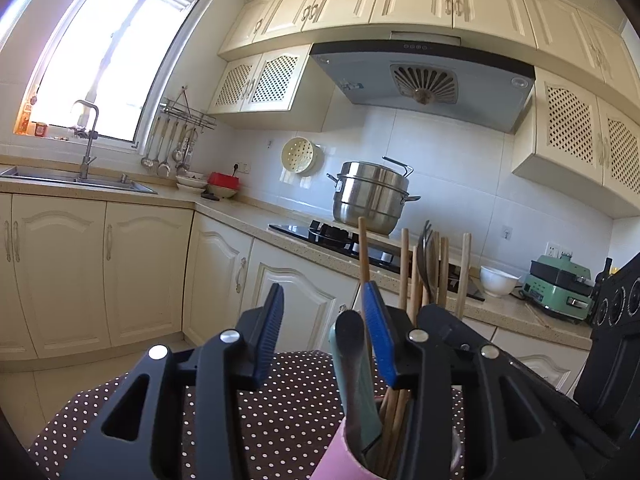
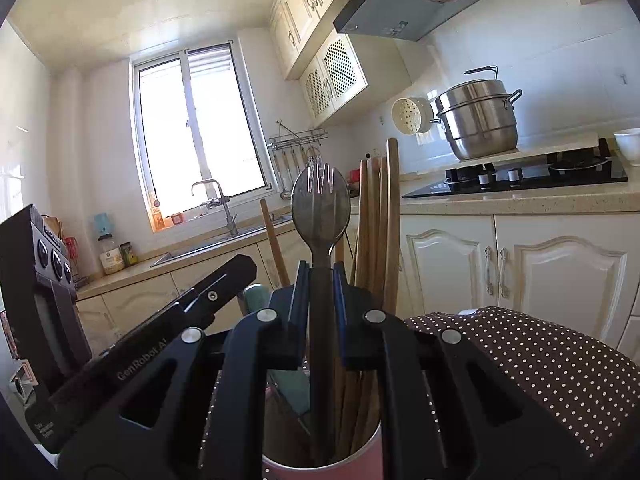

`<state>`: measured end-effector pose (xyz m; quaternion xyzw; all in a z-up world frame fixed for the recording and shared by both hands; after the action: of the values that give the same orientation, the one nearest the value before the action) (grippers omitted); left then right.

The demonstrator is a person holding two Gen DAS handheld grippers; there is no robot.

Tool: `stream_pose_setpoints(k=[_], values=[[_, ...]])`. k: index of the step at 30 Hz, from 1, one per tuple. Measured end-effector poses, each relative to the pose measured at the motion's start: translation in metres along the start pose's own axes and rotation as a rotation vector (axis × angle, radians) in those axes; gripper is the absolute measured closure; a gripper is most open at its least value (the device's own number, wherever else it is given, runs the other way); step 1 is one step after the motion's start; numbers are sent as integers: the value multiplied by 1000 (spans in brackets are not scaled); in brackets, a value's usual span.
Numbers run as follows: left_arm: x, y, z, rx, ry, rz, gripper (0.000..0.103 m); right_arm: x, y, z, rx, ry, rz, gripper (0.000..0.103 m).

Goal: Organize utensils

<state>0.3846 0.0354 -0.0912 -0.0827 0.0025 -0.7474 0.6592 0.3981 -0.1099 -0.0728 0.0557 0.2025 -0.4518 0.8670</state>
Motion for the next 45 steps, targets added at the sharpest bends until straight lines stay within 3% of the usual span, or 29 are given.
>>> stream_pose_setpoints(k=[10,26,32,37,45], values=[[1,2,-3,-42,44,37,57,0,-5,-8,-27,-17,-29,91],[12,-22,-9,-131,108,62,40,-3,-33,-18,-67,-26,-118,90],[11,-43,-10,-161,104,77,36,-2,-58,-16,-48,-7,-167,59],[20,-69,-7,-165,130,73,35,-13,-81,-9,-35,-25,-181,58],[37,-123,9,-148,132,69,31,-36,-134,7,1,-65,-227,49]])
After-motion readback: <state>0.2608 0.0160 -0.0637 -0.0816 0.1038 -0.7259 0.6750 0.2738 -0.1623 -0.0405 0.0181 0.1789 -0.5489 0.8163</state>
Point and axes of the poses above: each gripper's, at about its wrist camera, not at the fingertips, and y roughly the way its jaws point, x to its right, z to its top, the point moved 9 cm from there along y, roughly the way its jaws point, and after that the axes turned 7 degrees about y, right-handed, at the moved point
